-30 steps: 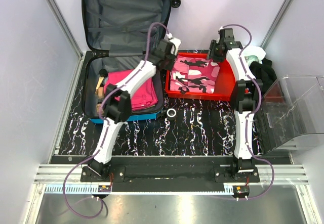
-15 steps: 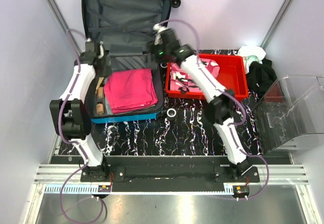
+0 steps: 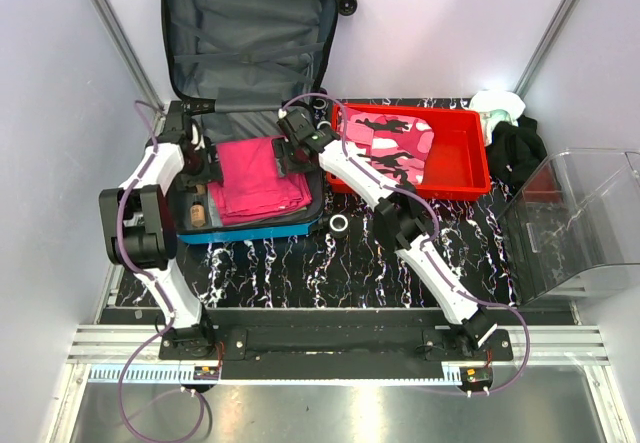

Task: Open, take out, and arrange the luggage

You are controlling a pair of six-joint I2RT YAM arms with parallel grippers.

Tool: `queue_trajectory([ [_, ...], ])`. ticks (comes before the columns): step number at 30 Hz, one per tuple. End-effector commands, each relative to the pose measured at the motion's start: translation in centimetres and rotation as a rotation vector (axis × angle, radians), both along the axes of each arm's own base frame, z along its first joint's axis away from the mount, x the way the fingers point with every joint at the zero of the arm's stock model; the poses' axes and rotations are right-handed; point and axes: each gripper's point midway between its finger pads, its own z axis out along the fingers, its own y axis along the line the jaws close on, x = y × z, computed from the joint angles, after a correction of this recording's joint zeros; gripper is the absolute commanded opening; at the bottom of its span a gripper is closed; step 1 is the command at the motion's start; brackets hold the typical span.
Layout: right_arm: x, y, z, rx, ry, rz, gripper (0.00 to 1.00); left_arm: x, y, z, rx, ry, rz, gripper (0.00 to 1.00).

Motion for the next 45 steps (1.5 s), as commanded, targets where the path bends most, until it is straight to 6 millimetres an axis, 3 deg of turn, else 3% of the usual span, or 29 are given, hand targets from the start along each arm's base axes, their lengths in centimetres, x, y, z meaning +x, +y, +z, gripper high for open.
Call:
queue_trajectory([
  [1,1.1,-2.0,-0.1,-0.079,-0.038,-0.065,0.72,1.0,-1.9,-0.7,-0.124,-0.036,-0.035,0.68],
  [5,0.8,-2.5,-1.7,-0.116,-0.016,-0.07,0.75,1.0,-3.6,-1.6,-0.171,-0.014,-0.076,0.63],
  [11,0.4,-3.6,-3.5,-0.185,0.004,-0.073,0.77,1.8,-4.4,-0.2,-0.169,-0.063,-0.109,0.52],
  [14,-0.6,-2.7,-5.2,-0.152,0.067,-0.034,0.78,2.1,-4.6,-0.4,-0.172,-0.072,-0.127,0.49],
  [18,-2.1,-2.4,-7.3,-0.139,0.151,-0.015,0.88,1.8,-5.1,-1.8,-0.202,-0.024,-0.142,0.49],
  [22,-2.4,-2.1,-7.6,-0.123,0.172,-0.003,0.82,1.8,-5.9,-2.3,-0.241,-0.006,-0.158,0.46],
  [24,-2.8,-1.6,-7.6,-0.099,0.189,0.006,0.77,2.1,-6.8,-1.6,-0.269,-0.027,-0.187,0.39],
  [27,-3.2,-0.7,-6.8,-0.048,0.211,0.008,0.63,2.1,-8.2,-0.8,-0.34,-0.042,-0.218,0.2],
  [30,-3.1,0.0,-5.3,-0.008,0.201,0.018,0.42,2.0,-8.5,-0.2,-0.358,-0.055,-0.236,0.09],
  [31,-3.0,0.1,-5.0,-0.001,0.198,0.019,0.32,1.7,-8.6,-0.2,-0.361,-0.056,-0.244,0.07],
  [33,-2.9,0.6,-3.8,0.034,0.189,0.025,0.22,1.5,-8.9,0.0,-0.375,-0.058,-0.256,0.0],
  [37,-2.6,1.6,-1.4,0.096,0.166,0.038,0.0,1.6,-9.1,0.8,-0.387,-0.079,-0.269,0.0],
  [41,-2.0,2.1,1.4,0.141,0.116,0.044,0.0,1.9,-9.4,3.2,-0.393,-0.134,-0.284,0.0],
  [45,-1.0,2.4,6.0,0.191,0.02,0.045,0.0,2.4,-9.3,6.6,-0.374,-0.213,-0.302,0.0],
])
